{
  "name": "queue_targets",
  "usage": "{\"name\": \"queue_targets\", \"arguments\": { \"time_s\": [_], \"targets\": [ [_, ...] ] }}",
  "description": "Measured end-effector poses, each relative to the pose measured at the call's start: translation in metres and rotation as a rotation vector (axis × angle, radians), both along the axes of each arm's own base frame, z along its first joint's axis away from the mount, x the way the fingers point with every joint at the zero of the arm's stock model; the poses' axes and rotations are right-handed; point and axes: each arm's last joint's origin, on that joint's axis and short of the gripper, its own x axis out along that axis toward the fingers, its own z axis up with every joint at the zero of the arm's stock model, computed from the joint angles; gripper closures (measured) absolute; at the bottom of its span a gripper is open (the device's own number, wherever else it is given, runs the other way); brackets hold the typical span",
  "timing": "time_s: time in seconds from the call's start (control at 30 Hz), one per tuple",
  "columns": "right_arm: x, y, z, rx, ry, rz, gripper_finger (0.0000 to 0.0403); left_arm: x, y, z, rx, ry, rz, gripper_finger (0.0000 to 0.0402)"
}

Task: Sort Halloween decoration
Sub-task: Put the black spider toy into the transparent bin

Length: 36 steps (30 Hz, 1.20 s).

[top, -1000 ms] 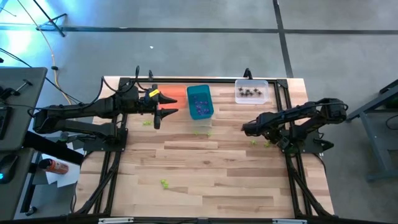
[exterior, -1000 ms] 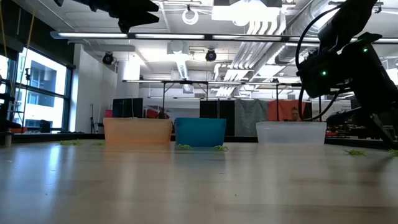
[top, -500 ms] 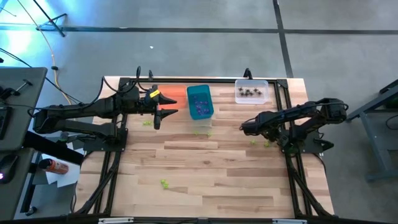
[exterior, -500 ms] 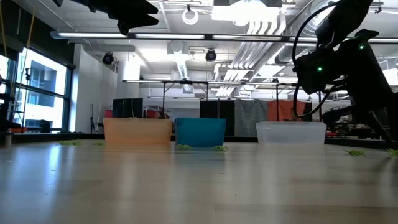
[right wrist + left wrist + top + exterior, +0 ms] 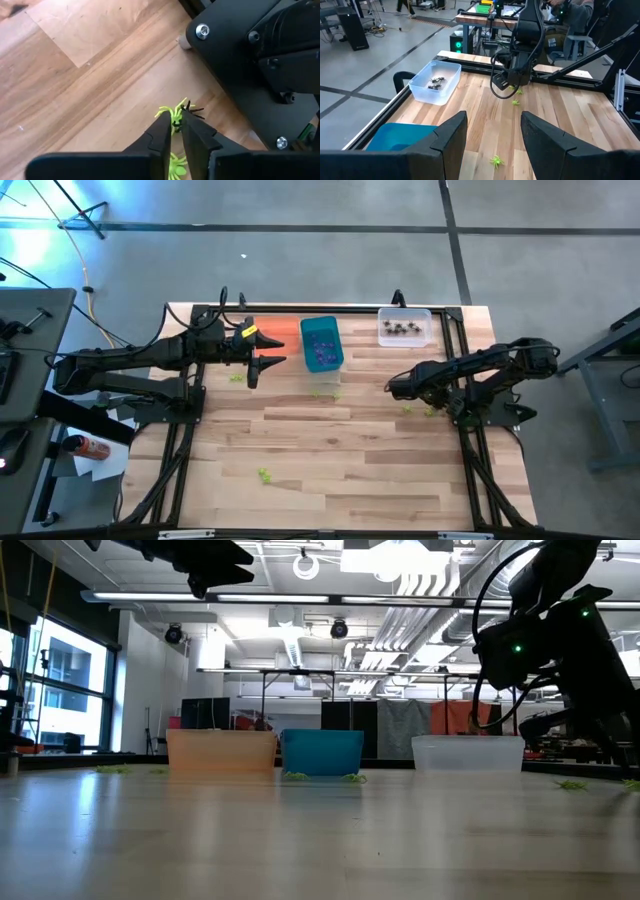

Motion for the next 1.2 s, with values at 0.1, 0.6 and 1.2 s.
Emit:
{"name": "queue_targets", "arguments": {
  "time_s": [0.1, 0.6, 1.2],
  "targets": [
    [0.0000, 0.0000, 0.0000, 0.000, 0.000, 0.000, 0.0337, 0.0000, 0.0000, 0.0000, 0.000, 0.000, 0.000, 0.0229],
    [-0.0013, -0.0001, -0.0024, -0.015, -0.002, -0.010, 0.0343, 0.0000, 0.0001, 0.0000, -0.035, -0.006, 0.010, 0.0229],
    [-0.0035, 0.0004, -0.0060, -0.011, -0.006, -0.034, 0.0368, -0.0001, 0.0002, -0.0002, -0.035, -0.004, 0.010, 0.0229]
  ]
}}
